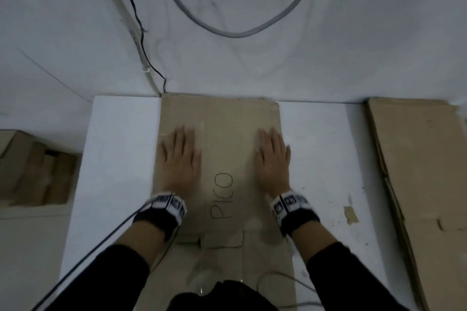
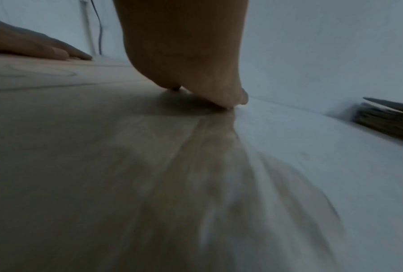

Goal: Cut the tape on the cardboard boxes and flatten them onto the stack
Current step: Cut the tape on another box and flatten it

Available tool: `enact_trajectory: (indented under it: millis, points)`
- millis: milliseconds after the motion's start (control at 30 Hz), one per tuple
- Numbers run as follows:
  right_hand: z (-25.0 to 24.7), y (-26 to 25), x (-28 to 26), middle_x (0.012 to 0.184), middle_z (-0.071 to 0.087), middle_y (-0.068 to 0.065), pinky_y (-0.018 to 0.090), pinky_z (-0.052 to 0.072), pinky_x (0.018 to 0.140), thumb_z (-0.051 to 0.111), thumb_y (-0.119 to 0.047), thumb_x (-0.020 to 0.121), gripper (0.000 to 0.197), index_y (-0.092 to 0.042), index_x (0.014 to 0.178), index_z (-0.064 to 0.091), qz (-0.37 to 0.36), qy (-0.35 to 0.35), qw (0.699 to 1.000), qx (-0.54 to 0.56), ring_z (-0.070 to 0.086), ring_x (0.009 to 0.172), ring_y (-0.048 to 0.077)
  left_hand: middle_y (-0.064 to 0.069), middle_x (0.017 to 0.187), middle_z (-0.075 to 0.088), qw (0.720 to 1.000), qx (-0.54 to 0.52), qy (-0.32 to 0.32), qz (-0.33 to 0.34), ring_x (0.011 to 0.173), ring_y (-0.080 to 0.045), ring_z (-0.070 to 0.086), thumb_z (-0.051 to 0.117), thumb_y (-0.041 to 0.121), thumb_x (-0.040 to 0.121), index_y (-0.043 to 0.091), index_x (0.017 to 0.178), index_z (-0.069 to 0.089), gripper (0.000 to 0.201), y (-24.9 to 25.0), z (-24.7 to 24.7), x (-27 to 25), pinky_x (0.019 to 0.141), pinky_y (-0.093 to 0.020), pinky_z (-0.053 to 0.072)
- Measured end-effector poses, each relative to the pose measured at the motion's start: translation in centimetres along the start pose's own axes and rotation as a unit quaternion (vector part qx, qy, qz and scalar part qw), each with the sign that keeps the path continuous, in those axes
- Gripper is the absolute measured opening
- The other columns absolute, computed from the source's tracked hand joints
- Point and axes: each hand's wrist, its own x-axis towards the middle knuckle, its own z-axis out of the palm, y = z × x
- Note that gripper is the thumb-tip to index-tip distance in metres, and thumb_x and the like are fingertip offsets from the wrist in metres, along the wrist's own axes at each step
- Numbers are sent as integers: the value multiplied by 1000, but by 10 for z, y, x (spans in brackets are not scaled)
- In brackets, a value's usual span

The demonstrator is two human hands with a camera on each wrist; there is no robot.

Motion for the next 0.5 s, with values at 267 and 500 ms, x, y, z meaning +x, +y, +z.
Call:
enact_trajectory:
  millis: [267, 500]
  points:
    - [4, 16, -139, 122, 51, 7, 44, 35, 89, 38, -63, 89, 63, -18, 132, 46, 207, 101, 973, 14, 50, 108, 30, -27, 127, 47, 979, 17, 32, -202, 108, -41, 47, 44, 48, 93, 0, 139, 41, 66, 1, -13, -119, 88, -54, 37]
    - [-15, 13, -138, 119, 58, 7, 47, 34, 103, 63, -63, 83, 65, -14, 124, 53, 315, 38, 935, 161, 55, 112, 30, -27, 117, 51, 908, -144, -60, -390, 108, -43, 50, 77, 61, 66, -1, 119, 48, 86, 0, -52, -98, 85, -54, 46]
